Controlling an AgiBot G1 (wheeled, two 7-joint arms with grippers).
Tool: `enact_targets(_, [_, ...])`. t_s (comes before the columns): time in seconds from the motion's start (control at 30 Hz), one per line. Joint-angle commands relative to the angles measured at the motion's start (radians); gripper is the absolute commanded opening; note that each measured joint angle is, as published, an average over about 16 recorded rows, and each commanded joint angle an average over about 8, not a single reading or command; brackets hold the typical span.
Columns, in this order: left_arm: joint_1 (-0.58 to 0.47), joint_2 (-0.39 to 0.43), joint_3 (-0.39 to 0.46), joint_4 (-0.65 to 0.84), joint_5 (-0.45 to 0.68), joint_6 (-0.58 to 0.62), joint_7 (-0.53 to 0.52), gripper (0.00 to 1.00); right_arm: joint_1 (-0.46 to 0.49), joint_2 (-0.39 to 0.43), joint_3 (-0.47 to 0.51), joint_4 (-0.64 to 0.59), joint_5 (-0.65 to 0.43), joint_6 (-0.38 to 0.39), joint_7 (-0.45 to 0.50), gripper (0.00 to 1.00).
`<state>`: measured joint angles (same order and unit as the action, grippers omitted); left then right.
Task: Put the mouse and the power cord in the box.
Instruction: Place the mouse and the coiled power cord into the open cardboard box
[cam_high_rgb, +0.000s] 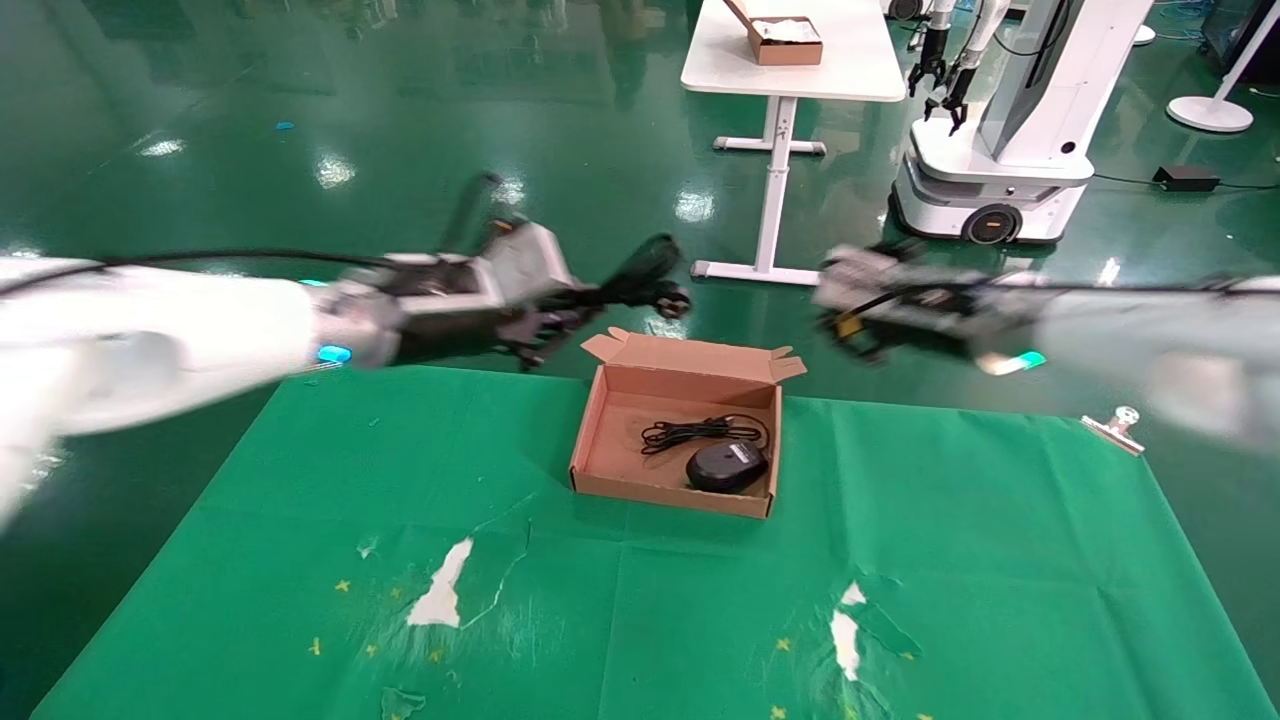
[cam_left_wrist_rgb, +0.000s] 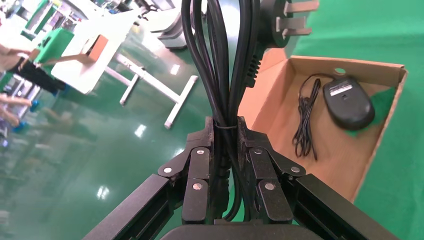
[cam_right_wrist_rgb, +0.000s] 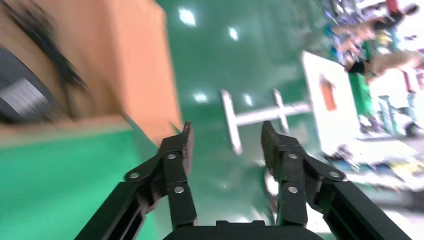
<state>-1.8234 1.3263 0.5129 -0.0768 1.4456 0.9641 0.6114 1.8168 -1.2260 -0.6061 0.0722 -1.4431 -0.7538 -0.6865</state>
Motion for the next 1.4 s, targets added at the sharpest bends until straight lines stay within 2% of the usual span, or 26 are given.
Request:
enact_targets(0.03, [0.019,0.035,0.005,-0.008,0.011,-0.037,0.020,0.00,0.034,0.038,-0.008,-0.015,-0.014,0.012,-0.024,1.00])
enact_targets(0.17, [0.106,0.049,0.032,-0.107,-0.016,-0.020,-0.002,0.00,0.086,0.109,-0.014,-0.029,-0.024,-0.058,-0.034,1.00])
enact_targets(0.33, [0.178,0.048,0.098,-0.216,-0.056,-0.010,-0.080,0.00,0.109,0.135,-0.017,-0.042,-0.028,-0.117,-0.035,1.00])
enact_targets(0.6, [0.225,0.050,0.270,-0.353,-0.080,-0.198,-0.205,0.02,0.117,0.133,-0.019,-0.055,-0.030,-0.129,-0.039,1.00])
enact_targets(0.63, [0.227,0.051,0.291,-0.362,-0.080,-0.222,-0.222,0.10,0.117,0.133,-0.019,-0.055,-0.030,-0.129,-0.040,1.00])
enact_targets(0.83, [0.234,0.054,0.389,-0.392,-0.078,-0.342,-0.306,0.85,0.122,0.139,-0.019,-0.060,-0.031,-0.133,-0.042,1.00])
enact_targets(0.87, [0.235,0.054,0.395,-0.394,-0.078,-0.349,-0.309,0.95,0.122,0.139,-0.019,-0.061,-0.031,-0.133,-0.042,1.00])
enact_targets(0.9, [0.235,0.055,0.401,-0.396,-0.078,-0.357,-0.313,1.00,0.123,0.140,-0.020,-0.061,-0.031,-0.134,-0.042,1.00])
enact_targets(1.4, [0.243,0.034,0.356,-0.403,-0.091,-0.299,-0.303,1.00,0.110,0.140,-0.015,-0.045,-0.022,-0.137,-0.032,1.00])
